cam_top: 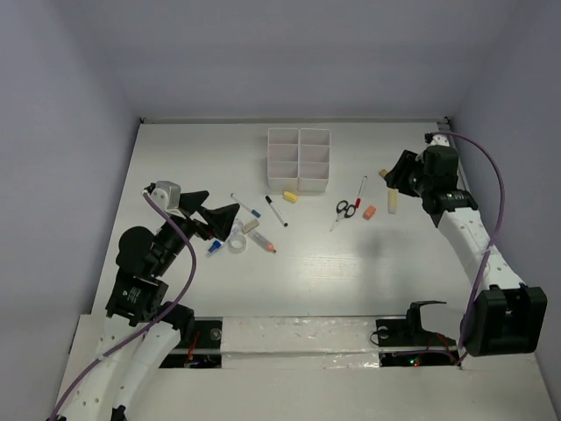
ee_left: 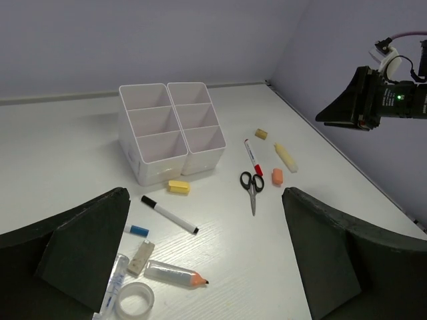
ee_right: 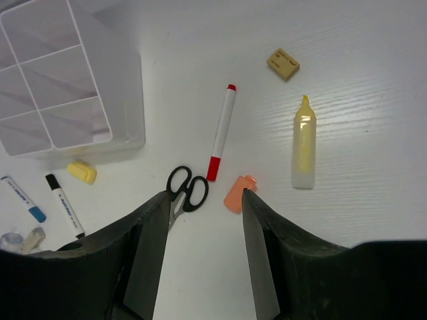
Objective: Sort the stationery into containers
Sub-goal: Pick up the stationery from the center of the board.
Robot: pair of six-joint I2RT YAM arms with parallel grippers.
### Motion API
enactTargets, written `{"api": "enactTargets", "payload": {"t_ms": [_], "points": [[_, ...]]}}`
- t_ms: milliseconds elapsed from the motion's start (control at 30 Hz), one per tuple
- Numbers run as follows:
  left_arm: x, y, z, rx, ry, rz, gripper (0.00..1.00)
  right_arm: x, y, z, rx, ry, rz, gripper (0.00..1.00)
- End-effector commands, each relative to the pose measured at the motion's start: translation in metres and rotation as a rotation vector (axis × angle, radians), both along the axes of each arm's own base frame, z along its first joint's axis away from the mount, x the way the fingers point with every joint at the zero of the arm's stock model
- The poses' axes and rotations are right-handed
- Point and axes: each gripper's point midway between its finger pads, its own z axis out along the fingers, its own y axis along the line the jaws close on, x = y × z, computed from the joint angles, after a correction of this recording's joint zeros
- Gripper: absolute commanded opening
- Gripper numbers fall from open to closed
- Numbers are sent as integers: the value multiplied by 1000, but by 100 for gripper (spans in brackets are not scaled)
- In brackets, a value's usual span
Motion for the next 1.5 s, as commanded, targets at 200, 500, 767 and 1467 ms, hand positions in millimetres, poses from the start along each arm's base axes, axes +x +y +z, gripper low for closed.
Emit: {"api": "enactTargets", "payload": {"t_ms": [200,500,767,1467], "points": [[-4,-3,20,-5,-62,-22,99,62,-16,-22,-164,69,-16,53],[-3,-5,17,2,-48,-24,99,108,-57,-72,-368,255,-45,54],[0,-7,12,8,-29,-21,99,135,-57,-120,-363,376,43,54],[6,-8,6,17,-3,-14,99,161,-59,-165,-384,458,110,5]]}}
